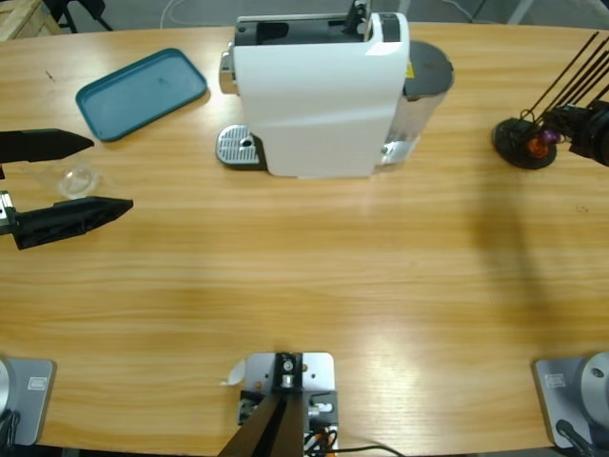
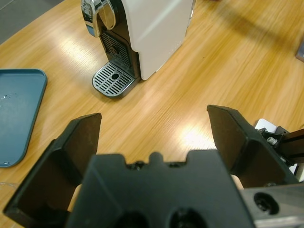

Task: Pour coffee

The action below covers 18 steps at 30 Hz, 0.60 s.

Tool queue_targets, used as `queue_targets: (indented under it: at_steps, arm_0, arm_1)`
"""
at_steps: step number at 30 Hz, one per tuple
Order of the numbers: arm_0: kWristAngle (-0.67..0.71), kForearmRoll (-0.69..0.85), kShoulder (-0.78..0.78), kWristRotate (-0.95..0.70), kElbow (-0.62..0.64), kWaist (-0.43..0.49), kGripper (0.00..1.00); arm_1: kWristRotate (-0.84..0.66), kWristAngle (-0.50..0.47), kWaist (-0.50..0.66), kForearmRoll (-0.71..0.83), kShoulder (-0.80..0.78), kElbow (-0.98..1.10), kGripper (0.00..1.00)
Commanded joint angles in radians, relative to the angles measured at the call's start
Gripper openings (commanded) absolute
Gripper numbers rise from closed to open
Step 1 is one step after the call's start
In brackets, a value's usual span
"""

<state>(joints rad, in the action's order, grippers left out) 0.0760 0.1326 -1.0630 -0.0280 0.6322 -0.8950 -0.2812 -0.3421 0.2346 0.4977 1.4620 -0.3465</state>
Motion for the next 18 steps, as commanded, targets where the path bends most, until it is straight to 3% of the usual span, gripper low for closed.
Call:
queue_targets:
  at_steps: [1, 5, 7, 17, 18]
  arm_0:
    - [0.012, -0.008, -0.033, 0.010, -0.006, 0.007, 0.964]
    - [0.011, -0.008, -0.033, 0.010, -0.006, 0.007, 0.964]
    - [0.012, -0.009, -0.037, 0.010, -0.005, 0.007, 0.964]
    - [0.013, -0.013, -0.038, 0.010, -0.006, 0.007, 0.964]
    - [0.013, -0.013, -0.038, 0.010, -0.006, 0.007, 0.964]
  arm_1:
    - [0.010, -0.005, -0.009, -0.005, 0.016, 0.020, 0.226]
    - [0.016, -0.006, -0.014, -0.015, 0.012, 0.021, 0.198]
    - [0.016, -0.005, -0.014, -0.020, 0.008, 0.024, 0.093]
    - [0.023, -0.017, -0.017, -0.022, 0.009, 0.020, 0.075]
    - [0.026, -0.021, -0.017, -0.027, 0.003, 0.015, 0.014]
